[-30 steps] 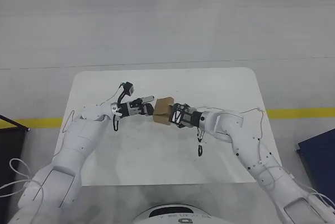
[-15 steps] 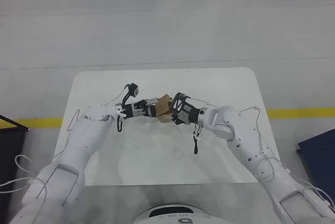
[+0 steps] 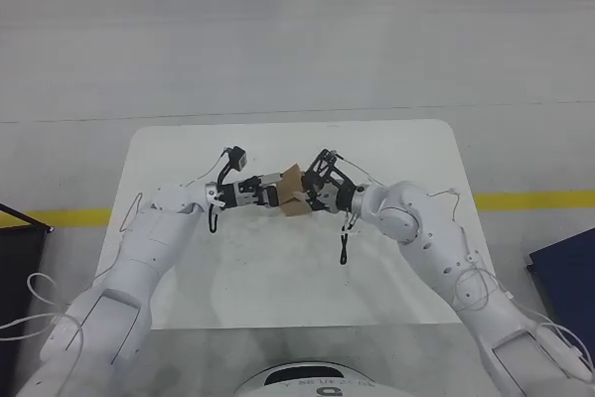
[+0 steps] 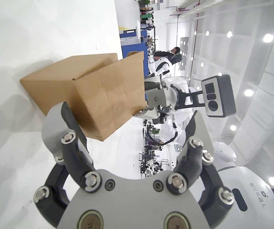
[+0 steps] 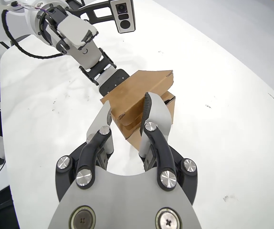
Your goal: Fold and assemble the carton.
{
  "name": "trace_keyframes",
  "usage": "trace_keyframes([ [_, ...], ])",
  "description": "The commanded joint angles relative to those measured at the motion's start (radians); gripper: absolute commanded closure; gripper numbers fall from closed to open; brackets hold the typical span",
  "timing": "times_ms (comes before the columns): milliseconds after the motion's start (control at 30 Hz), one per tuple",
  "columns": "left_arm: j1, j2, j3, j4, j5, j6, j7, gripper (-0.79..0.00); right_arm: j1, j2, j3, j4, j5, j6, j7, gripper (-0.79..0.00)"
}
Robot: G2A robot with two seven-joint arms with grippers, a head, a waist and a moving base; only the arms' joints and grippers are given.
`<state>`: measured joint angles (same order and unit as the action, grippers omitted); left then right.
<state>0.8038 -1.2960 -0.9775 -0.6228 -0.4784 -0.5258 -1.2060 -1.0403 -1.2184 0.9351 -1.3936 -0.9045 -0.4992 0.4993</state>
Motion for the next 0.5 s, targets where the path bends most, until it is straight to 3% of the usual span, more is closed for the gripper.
trace_keyframes([
  [0, -0.001, 0.000, -0.002, -0.002, 0.001, 0.000, -0.001, -0.785, 0.002, -0.001, 0.003, 0.002, 0.022, 0.017, 0.019, -0.099],
  [67, -0.002, 0.002, -0.006, -0.002, 0.000, -0.002, -0.002, -0.785, 0.004, -0.002, 0.008, 0.002, 0.051, 0.032, 0.040, 0.000],
  [467, 0.008, 0.021, -0.056, -0.005, -0.021, -0.023, -0.008, -0.785, -0.029, 0.013, 0.077, -0.086, 0.220, 0.058, 0.199, 0.000],
])
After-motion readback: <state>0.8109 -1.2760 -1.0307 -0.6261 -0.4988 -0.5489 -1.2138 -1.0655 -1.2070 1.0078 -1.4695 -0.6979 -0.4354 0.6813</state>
